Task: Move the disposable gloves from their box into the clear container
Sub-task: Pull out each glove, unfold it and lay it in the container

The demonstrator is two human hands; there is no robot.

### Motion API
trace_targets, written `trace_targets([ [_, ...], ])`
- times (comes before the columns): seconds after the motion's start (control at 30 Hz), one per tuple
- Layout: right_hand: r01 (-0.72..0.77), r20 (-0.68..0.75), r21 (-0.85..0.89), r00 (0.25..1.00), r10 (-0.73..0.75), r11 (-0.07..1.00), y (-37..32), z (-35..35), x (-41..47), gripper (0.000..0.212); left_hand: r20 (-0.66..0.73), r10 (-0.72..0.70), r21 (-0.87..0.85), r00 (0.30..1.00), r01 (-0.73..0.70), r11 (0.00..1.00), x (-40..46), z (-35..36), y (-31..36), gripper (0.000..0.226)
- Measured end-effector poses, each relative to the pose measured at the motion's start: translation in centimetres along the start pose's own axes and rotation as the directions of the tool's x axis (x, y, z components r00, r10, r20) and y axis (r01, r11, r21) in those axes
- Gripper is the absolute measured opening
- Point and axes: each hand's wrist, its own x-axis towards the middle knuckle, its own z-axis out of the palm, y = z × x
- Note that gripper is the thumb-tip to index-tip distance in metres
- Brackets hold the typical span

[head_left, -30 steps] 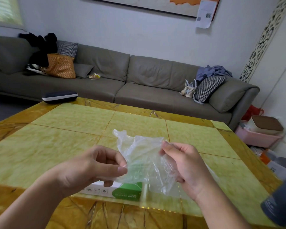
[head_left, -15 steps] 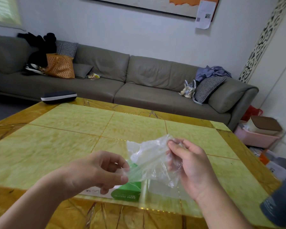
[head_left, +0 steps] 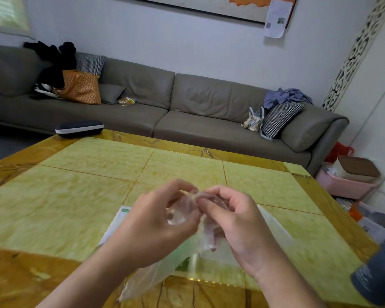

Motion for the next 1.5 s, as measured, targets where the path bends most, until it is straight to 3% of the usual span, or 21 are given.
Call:
trace_targets([
  [0.13,-0.054,-0.029,-0.039,0.998,0.053,0.998,0.3,-1.2,0.1,0.007,-0.031,-0.144,-0.071,0.989,0.142,0.987,0.1,-1.3,-0.1,0.016],
  [0.27,-0.073,-0.03,-0.095,0.997,0.071,0.993,0.0,-2.2,0.3,0.006,-0.124,-0.354,-0.276,0.927,0.31,0.91,0.6,-2.0,-0.4,0.027],
  [0.4,-0.081,-0.083,-0.173,0.994,0.067,0.982,0.0,-3.0,0.4,0.003,-0.149,-0.444,-0.45,0.884,0.339,0.826,0.8,-2.1,-0.5,0.02],
  [0.53,-0.109,-0.076,-0.135,0.992,0.1,0.985,-0.3,-3.7,0.3,0.005,-0.196,-0.487,-0.523,0.851,0.329,0.786,1.0,-2.3,-0.8,0.021],
  [0.63,-0.147,-0.113,-0.087,0.984,0.137,0.985,-0.5,-4.3,0.3,0.009,-0.081,-0.532,-0.643,0.843,0.364,0.674,1.2,-2.6,-0.9,0.034],
  [0.7,-0.151,-0.171,-0.05,0.975,0.141,0.987,-0.5,-4.5,0.4,0.011,0.096,-0.48,-0.52,0.872,0.455,0.723,1.1,-2.8,-0.7,0.042],
  [0.77,-0.148,-0.213,-0.05,0.968,0.135,0.988,-0.2,-4.5,0.5,0.014,0.22,-0.446,-0.336,0.868,0.497,0.8,0.8,-2.7,-0.6,0.034],
  [0.87,-0.158,-0.241,-0.048,0.96,0.142,0.986,0.3,-4.5,0.6,0.018,0.155,-0.454,-0.31,0.877,0.48,0.821,0.8,-2.6,-0.9,0.016],
  [0.93,-0.155,-0.263,-0.02,0.954,0.144,0.988,0.4,-4.5,0.6,0.017,0.124,-0.466,-0.36,0.876,0.477,0.802,0.8,-2.6,-0.8,0.019],
  [1.07,-0.114,-0.3,-0.059,0.95,0.091,0.992,0.5,-4.6,0.5,0.016,0.339,-0.468,-0.33,0.816,0.569,0.753,0.7,-2.4,-0.5,0.036],
  [1.2,-0.094,-0.322,-0.081,0.945,0.063,0.992,0.5,-4.8,0.4,0.016,0.4,-0.46,-0.269,0.793,0.581,0.768,0.4,-2.2,-0.6,0.014],
  [1.33,-0.066,-0.341,-0.093,0.94,0.03,0.993,0.2,-5.3,0.5,0.015,0.437,-0.429,-0.187,0.791,0.546,0.816,0.2,-2.8,-0.3,0.025],
  [1.5,-0.039,-0.389,-0.07,0.921,0.009,0.997,0.0,-5.8,0.4,0.014,0.535,-0.321,-0.172,0.782,0.472,0.865,0.1,-3.4,-0.1,0.022],
])
